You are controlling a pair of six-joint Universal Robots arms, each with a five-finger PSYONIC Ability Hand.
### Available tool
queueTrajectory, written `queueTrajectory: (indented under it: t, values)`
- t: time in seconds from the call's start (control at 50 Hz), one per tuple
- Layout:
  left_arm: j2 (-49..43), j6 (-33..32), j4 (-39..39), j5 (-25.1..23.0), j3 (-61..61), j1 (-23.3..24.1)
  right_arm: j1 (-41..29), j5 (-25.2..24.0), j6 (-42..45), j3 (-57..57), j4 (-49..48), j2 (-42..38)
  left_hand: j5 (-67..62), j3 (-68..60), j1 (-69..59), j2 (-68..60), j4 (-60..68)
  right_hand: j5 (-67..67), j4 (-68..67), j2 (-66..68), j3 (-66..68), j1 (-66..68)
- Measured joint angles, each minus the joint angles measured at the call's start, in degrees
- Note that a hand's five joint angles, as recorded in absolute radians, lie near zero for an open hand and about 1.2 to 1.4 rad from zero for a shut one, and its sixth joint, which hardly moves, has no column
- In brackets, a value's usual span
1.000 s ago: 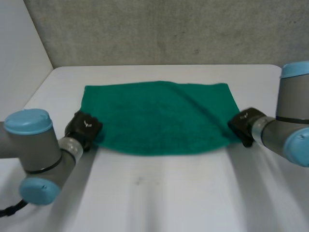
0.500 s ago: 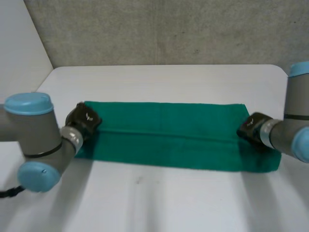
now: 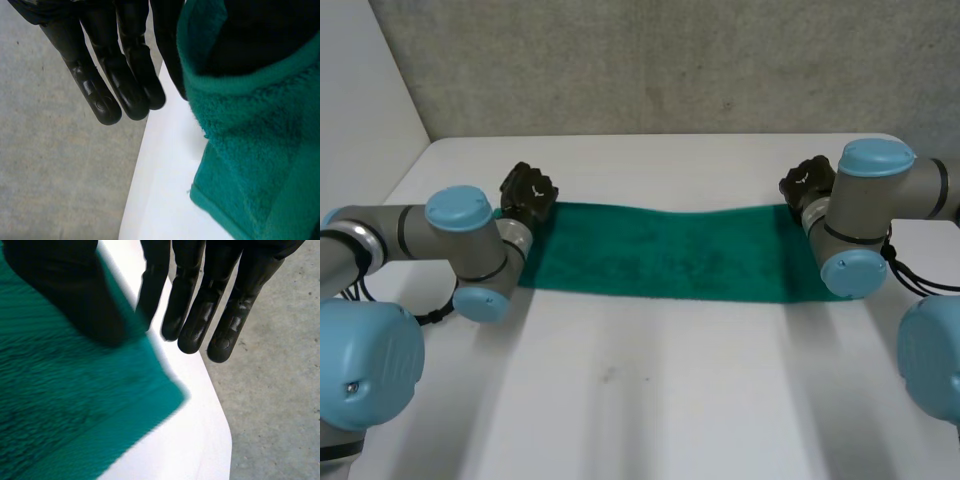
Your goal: Fold the towel.
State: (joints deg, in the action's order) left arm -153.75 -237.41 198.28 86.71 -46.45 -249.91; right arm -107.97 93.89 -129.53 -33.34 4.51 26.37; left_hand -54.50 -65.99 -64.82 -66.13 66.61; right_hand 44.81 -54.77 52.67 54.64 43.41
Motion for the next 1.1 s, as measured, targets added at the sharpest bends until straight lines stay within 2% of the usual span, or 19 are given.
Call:
queueTrajectory:
  t: [0.02, 0.04, 0.06, 0.1, 0.24, 0.3, 0.38, 0.46, 0.6, 0.76, 0.92, 0.96, 0.98, 1.04, 1.06, 1.1]
  values:
    - [-0.03, 0.03, 0.63, -0.48, -0.36, 0.00, -0.11, 0.26, -0.04, 0.76, -0.05, -0.51, 0.00, 0.00, 0.00, 0.00, 0.00, -8.73, 9.00, -8.03, -9.04, -8.81]
    - [0.06, 0.05, 1.17, -0.89, -0.86, 0.01, -0.22, 0.51, -0.11, 1.32, -0.03, -0.86, 12.90, 14.07, 15.42, 15.36, -14.83, -8.73, 9.00, -8.03, -9.04, -8.81]
    - [0.27, 0.08, 1.80, -1.32, -1.58, 0.01, -0.30, 0.72, -0.22, 1.68, -0.02, -1.06, 18.39, 19.57, 21.57, 20.89, -20.43, -24.30, 24.56, -23.76, -24.60, -22.97]
    - [1.81, 0.18, 3.83, -2.35, -4.57, 0.01, -0.56, 1.39, -1.08, 2.38, 0.09, -1.40, 35.12, 36.02, 37.57, 36.74, -37.11, -38.96, 39.53, -37.71, -39.60, -31.04]
    - [7.40, 0.63, 7.98, -2.95, -11.56, 0.03, -0.65, 2.07, -7.74, 1.15, 0.49, 0.26, 45.61, 46.43, 44.70, 46.72, -47.49, -41.69, 41.95, -40.37, -42.96, -32.32]
    - [9.50, 0.80, 8.83, -2.86, -13.46, 0.05, -0.50, 2.02, -10.65, -0.23, 0.67, 2.17, 45.61, 46.43, 44.70, 46.72, -47.49, -41.69, 41.95, -40.37, -42.96, -32.32]
    - [15.26, 1.44, 9.83, -2.44, -18.42, 0.14, 0.05, 1.23, -16.89, -7.35, 1.25, 9.48, 45.80, 46.49, 44.70, 46.77, -47.50, -41.70, 41.95, -40.37, -42.96, -32.32]
    - [20.11, 3.06, 9.86, -2.20, -22.99, 0.18, 0.33, -0.53, -19.21, -15.53, 1.58, 16.37, 45.88, 46.50, 44.73, 46.80, -47.51, -41.70, 41.95, -40.37, -42.96, -32.32]
    - [26.80, 10.52, 9.51, -2.32, -29.80, -0.30, 2.19, -6.20, -20.00, -30.05, 2.97, 26.78, 49.08, 49.90, 48.17, 50.01, -50.53, -41.70, 41.95, -40.37, -42.96, -32.33]
    - [25.61, 15.46, 8.68, -3.04, -29.91, -2.53, 4.01, -8.97, -19.82, -38.26, 4.31, 30.61, 49.12, 49.90, 48.17, 50.12, -50.53, -41.70, 41.95, -40.37, -42.96, -32.33]
    - [21.14, 15.71, 5.78, -3.16, -26.46, -4.41, 4.01, -8.90, -19.85, -39.92, 4.07, 30.32, 47.26, 48.57, 46.85, 48.67, -49.17, -41.70, 41.95, -40.37, -42.96, -32.33]
    - [19.75, 15.65, 4.75, -3.17, -25.21, -5.10, 3.93, -8.74, -19.87, -40.11, 3.81, 30.17, 44.18, 45.74, 43.67, 45.35, -46.30, -41.70, 41.95, -40.37, -42.96, -32.33]
    - [18.93, 15.60, 4.32, -3.20, -24.46, -5.51, 3.91, -8.68, -19.88, -40.17, 3.67, 30.10, 38.84, 40.46, 38.00, 40.51, -40.98, -41.70, 41.95, -40.37, -42.96, -32.33]
    - [16.91, 15.42, 3.92, -3.23, -22.49, -6.42, 3.92, -8.60, -19.90, -40.23, 3.48, 30.03, 38.84, 40.46, 38.00, 40.51, -40.98, -41.70, 41.95, -40.37, -42.96, -32.33]
    - [15.75, 15.32, 4.05, -3.23, -21.22, -6.86, 3.93, -8.54, -19.95, -40.28, 3.23, 29.95, 20.52, 21.63, 17.99, 21.09, -22.11, -41.70, 41.95, -40.37, -42.96, -32.33]
    - [14.47, 15.19, 4.45, -3.21, -19.70, -7.31, 3.93, -8.53, -19.98, -40.33, 3.10, 29.92, 13.41, 14.46, 11.60, 14.47, -14.86, -41.70, 41.95, -40.37, -42.96, -32.33]
